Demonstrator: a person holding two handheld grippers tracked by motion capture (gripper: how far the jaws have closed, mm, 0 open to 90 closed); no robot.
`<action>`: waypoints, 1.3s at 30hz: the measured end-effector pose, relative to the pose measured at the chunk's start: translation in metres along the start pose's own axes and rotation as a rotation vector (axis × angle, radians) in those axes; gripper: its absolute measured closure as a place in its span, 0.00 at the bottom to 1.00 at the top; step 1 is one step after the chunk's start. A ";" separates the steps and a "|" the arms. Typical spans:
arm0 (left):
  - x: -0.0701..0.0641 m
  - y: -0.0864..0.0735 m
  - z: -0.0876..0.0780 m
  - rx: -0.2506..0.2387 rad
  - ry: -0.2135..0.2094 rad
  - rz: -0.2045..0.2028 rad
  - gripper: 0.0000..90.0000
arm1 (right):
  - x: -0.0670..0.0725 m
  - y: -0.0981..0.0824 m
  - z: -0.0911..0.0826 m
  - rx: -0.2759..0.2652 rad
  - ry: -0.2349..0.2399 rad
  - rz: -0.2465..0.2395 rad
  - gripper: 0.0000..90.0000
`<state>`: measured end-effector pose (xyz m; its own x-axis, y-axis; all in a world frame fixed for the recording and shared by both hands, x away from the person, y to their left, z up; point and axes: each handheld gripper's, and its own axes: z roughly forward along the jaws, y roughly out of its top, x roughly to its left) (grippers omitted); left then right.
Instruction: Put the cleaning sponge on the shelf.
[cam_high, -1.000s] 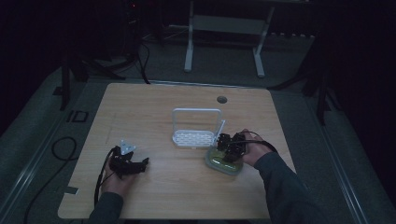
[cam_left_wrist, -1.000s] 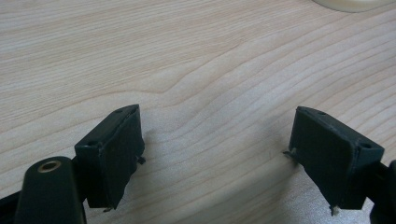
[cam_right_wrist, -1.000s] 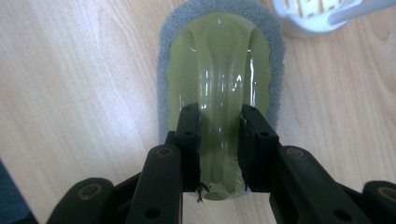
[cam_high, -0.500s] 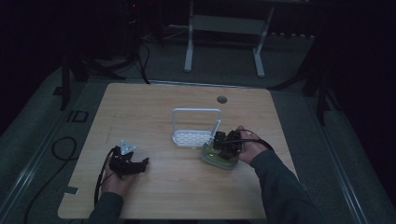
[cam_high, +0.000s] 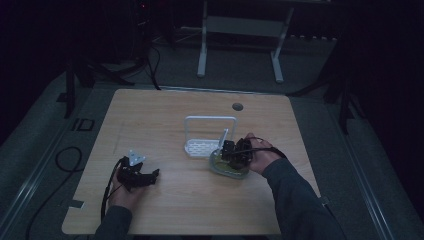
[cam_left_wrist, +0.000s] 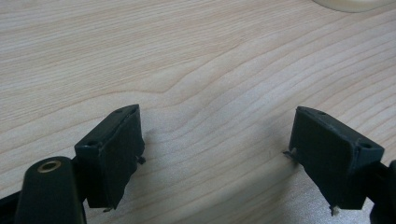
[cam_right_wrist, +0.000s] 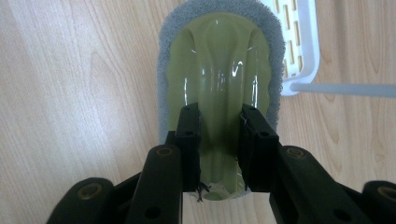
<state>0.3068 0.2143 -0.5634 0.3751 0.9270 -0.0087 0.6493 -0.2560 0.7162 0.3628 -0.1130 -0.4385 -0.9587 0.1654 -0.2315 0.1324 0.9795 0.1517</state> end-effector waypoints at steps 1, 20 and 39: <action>0.000 0.000 0.000 0.000 0.000 0.001 0.19 | 0.000 0.001 0.000 -0.002 -0.002 -0.004 0.80; 0.000 0.000 0.000 -0.002 0.000 -0.002 0.19 | -0.002 0.021 0.001 -0.003 -0.022 -0.061 0.80; 0.000 0.000 0.000 0.001 0.000 -0.001 0.19 | -0.003 0.036 -0.002 -0.008 -0.077 -0.120 0.80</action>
<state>0.3071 0.2140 -0.5633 0.3740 0.9274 -0.0095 0.6504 -0.2550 0.7155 0.3702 -0.0781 -0.4302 -0.9453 0.0560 -0.3215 0.0160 0.9919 0.1258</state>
